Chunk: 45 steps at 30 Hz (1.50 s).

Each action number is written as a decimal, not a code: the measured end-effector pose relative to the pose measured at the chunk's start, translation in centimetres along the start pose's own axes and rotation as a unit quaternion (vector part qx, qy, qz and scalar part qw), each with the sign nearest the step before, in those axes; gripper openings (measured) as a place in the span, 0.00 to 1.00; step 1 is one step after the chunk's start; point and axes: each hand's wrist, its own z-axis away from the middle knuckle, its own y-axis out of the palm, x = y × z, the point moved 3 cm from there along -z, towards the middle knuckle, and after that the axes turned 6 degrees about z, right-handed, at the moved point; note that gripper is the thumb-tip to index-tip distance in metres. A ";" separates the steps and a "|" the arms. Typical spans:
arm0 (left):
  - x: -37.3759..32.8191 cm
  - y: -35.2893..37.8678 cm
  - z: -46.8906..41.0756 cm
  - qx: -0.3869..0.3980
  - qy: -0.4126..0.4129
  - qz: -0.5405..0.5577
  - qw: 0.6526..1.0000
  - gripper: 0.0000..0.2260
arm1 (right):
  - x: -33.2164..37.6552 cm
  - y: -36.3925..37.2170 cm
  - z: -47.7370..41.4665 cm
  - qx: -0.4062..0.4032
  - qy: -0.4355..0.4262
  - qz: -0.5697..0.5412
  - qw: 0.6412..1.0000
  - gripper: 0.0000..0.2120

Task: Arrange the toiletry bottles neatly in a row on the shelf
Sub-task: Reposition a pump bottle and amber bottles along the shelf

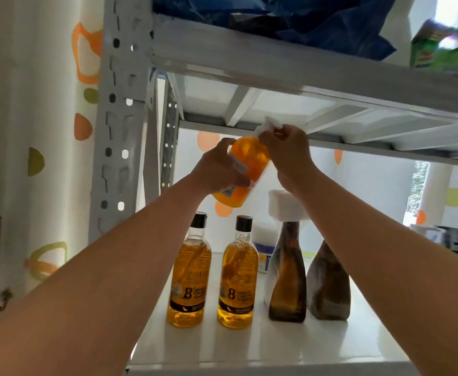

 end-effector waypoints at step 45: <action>-14.3 26.2 8.2 -0.047 0.028 0.084 0.995 0.35 | -12.2 -25.9 5.8 0.015 0.135 -0.021 0.990 0.20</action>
